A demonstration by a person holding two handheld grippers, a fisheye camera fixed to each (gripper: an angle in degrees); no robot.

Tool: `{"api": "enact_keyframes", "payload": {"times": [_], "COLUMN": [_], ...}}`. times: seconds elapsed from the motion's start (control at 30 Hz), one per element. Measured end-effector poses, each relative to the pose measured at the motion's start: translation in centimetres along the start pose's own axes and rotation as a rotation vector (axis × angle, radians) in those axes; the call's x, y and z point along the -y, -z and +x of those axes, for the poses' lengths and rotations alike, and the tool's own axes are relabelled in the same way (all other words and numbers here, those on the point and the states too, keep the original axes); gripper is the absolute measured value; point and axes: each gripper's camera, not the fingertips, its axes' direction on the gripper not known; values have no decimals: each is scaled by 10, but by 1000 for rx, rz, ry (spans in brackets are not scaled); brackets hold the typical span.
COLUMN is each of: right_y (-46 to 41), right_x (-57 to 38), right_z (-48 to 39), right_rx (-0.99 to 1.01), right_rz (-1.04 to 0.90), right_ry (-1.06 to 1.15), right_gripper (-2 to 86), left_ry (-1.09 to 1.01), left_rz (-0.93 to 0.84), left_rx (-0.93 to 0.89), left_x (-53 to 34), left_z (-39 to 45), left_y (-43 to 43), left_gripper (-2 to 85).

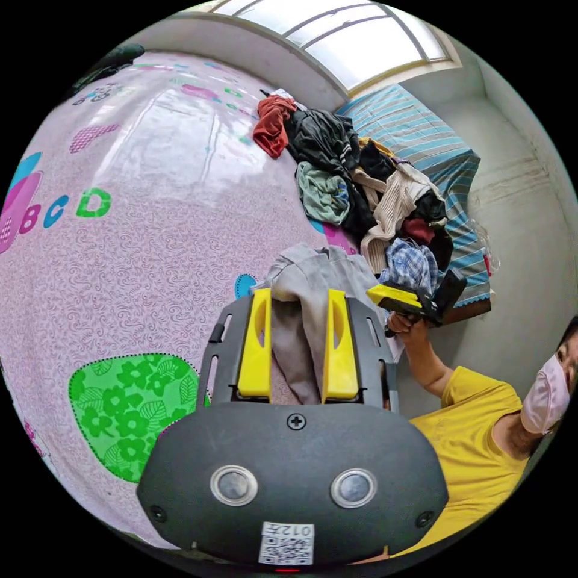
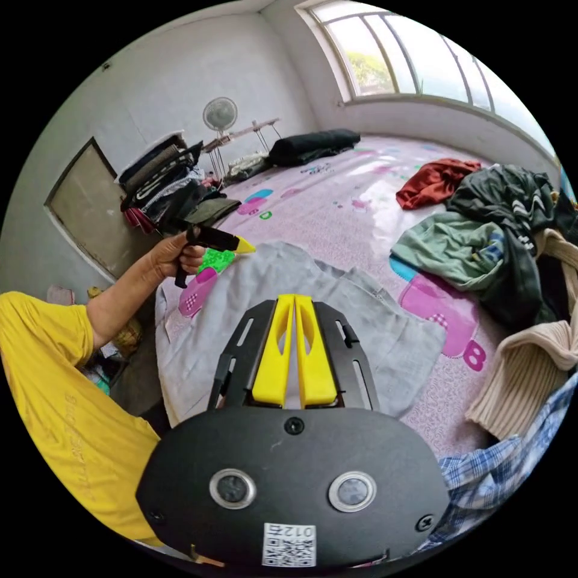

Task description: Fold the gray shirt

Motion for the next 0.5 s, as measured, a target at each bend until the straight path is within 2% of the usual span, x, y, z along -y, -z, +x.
{"api": "enact_keyframes", "payload": {"times": [0.1,0.17,0.2,0.27,0.3,0.33,0.4,0.5], "right_y": [-21,-26,-26,-28,-28,-26,-18,16], "right_x": [10,15,17,27,30,37,50,76], "right_z": [5,11,12,17,18,21,24,4], "right_rx": [-47,-50,-43,-28,-22,-8,-10,-113], "right_rz": [-106,-151,-156,-194,-201,-209,-218,-143], "right_ry": [-46,-110,-129,-190,-217,-270,-357,-384], "right_gripper": [7,6,6,6,6,6,7,7], "left_ry": [-84,-207,-223,-124,-52,0,79,146], "left_rz": [132,132,78,-43,-85,-66,31,214], "left_rx": [3,46,124,197,138,48,-14,-40], "left_x": [10,16,21,28,30,29,23,5], "left_z": [-2,5,4,-15,-33,-48,-65,-78], "left_y": [15,19,17,11,9,15,39,91], "left_gripper": [57,50,49,51,53,55,56,51]}}
